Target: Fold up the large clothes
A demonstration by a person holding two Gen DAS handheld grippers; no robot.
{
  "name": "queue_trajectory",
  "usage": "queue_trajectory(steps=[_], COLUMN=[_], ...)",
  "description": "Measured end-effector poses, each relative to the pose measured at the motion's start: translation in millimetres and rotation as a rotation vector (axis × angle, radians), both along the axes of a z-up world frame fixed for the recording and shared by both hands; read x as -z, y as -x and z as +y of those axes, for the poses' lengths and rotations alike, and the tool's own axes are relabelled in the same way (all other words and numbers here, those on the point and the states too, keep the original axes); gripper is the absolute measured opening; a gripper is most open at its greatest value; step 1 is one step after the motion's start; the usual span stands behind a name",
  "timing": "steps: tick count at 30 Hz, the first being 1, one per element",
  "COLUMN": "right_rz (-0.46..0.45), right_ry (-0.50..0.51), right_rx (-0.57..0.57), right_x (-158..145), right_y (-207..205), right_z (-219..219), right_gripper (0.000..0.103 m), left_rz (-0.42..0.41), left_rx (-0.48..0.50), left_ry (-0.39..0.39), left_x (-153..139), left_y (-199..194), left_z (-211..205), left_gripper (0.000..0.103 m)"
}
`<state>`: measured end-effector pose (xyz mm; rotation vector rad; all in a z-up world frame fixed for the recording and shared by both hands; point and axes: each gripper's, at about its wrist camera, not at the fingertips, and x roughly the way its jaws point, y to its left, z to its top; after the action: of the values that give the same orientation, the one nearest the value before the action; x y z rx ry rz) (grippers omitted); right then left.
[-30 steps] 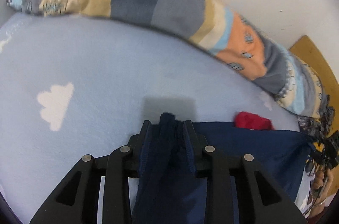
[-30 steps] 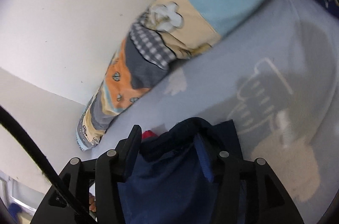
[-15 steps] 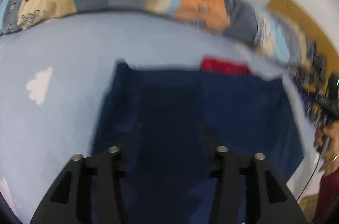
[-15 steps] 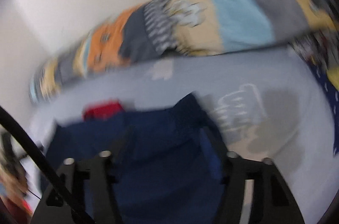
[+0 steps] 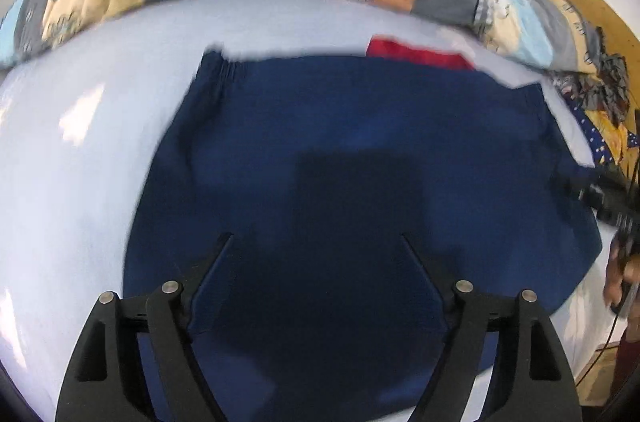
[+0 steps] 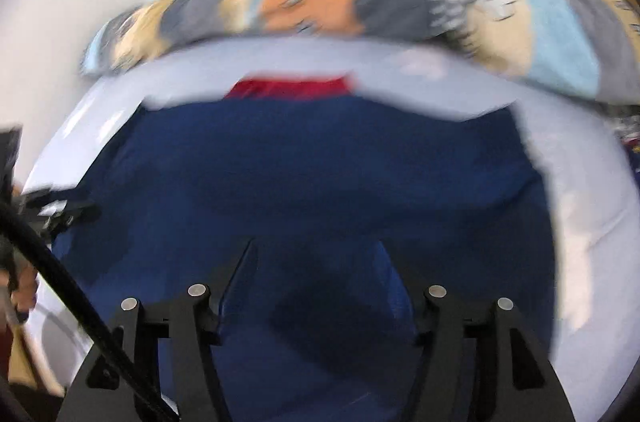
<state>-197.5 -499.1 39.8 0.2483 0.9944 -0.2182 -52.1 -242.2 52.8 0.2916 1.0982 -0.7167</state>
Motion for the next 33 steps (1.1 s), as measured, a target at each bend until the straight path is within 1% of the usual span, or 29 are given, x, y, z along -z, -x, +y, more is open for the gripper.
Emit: queue_trajectory(steps=[1, 2, 3, 4, 5, 6, 7, 8, 9, 10, 11, 12, 14, 15, 16, 17, 18, 19, 20, 21, 22, 23, 25, 26, 27, 29, 30, 32, 33], right_rz=[0.036, 0.070, 0.090, 0.082, 0.097, 0.114, 0.103, 0.070, 0.061, 0.068, 0.087, 0.107, 0.147, 0.142, 0.146, 0.160, 0.153, 0.107, 0.076, 0.062, 0.060, 0.068, 0.139, 0.164, 0.151, 0.099, 0.036, -0.084, -0.116], right_ry=[0.017, 0.031, 0.029, 0.041, 0.050, 0.030, -0.009, -0.065, -0.063, -0.026, 0.002, 0.005, -0.039, -0.025, 0.019, 0.030, 0.013, -0.039, -0.059, -0.049, -0.026, -0.024, -0.099, -0.152, -0.182, -0.228, -0.266, -0.333, -0.357], right_rx=[-0.002, 0.000, 0.004, 0.003, 0.004, 0.022, 0.030, 0.022, 0.015, 0.010, 0.011, 0.017, 0.049, 0.043, 0.022, 0.025, 0.041, 0.056, 0.070, 0.089, 0.123, 0.167, 0.220, 0.232, 0.243, 0.249, 0.255, 0.320, 0.358], right_x=[12, 28, 42, 47, 45, 38, 30, 18, 11, 5, 5, 11, 34, 36, 34, 32, 24, 11, 1, -6, -9, -5, 23, 37, 40, 22, 9, -14, -18], right_y=[0, -2, -4, -3, -1, 4, 10, 22, 28, 38, 46, 53, 60, 59, 60, 60, 65, 74, 82, 88, 96, 103, 110, 114, 119, 132, 142, 172, 185], right_z=[7, 11, 11, 11, 12, 10, 11, 15, 21, 29, 34, 37, 36, 36, 41, 41, 41, 38, 36, 34, 29, 21, 4, -3, -8, -15, -19, -37, -45], right_gripper=[0.066, 0.067, 0.067, 0.068, 0.067, 0.067, 0.067, 0.067, 0.067, 0.067, 0.069, 0.073, 0.075, 0.074, 0.074, 0.074, 0.074, 0.073, 0.073, 0.076, 0.078, 0.084, 0.085, 0.085, 0.084, 0.083, 0.083, 0.083, 0.083], left_rz=[0.017, 0.011, -0.017, -0.043, -0.037, -0.010, 0.029, 0.047, 0.053, 0.051, 0.053, 0.057, 0.074, 0.078, 0.059, 0.031, 0.014, 0.005, -0.006, -0.029, -0.036, -0.022, 0.101, 0.118, 0.109, 0.114, 0.102, 0.062, 0.038], left_rx=[-0.016, -0.024, -0.019, -0.017, -0.033, -0.049, -0.061, -0.066, -0.073, -0.088, -0.100, -0.115, -0.143, -0.124, -0.133, -0.179, -0.205, -0.218, -0.237, -0.288, -0.320, -0.344, -0.360, -0.366, -0.371, -0.392, -0.394, -0.387, -0.387], left_ry=[-0.035, -0.068, -0.072, -0.080, -0.095, -0.089, -0.056, -0.034, -0.027, -0.030, -0.035, -0.048, -0.100, -0.110, -0.117, -0.121, -0.101, -0.063, -0.045, -0.052, -0.058, -0.063, -0.111, -0.079, -0.063, -0.025, 0.020, 0.047, 0.053], left_x=[12, 25, 28, 27, 24, 21, 14, 9, 5, 4, 6, 11, 29, 34, 31, 22, 13, 2, -6, -10, -8, -1, 33, 40, 36, 22, 11, -4, -9], left_y=[3, 4, 7, 10, 13, 15, 20, 25, 34, 42, 47, 51, 53, 54, 56, 59, 62, 64, 65, 64, 61, 57, 43, 39, 39, 40, 42, 46, 49], left_z=[1, 0, -2, -4, -4, -2, 5, 11, 18, 27, 35, 43, 49, 49, 51, 59, 67, 77, 86, 99, 106, 114, 122, 127, 129, 135, 139, 144, 146], left_gripper=[0.080, 0.080, 0.083, 0.084, 0.083, 0.083, 0.083, 0.083, 0.083, 0.083, 0.083, 0.083, 0.083, 0.083, 0.082, 0.081, 0.081, 0.081, 0.081, 0.081, 0.082, 0.082, 0.083, 0.085, 0.085, 0.085, 0.085, 0.085, 0.085])
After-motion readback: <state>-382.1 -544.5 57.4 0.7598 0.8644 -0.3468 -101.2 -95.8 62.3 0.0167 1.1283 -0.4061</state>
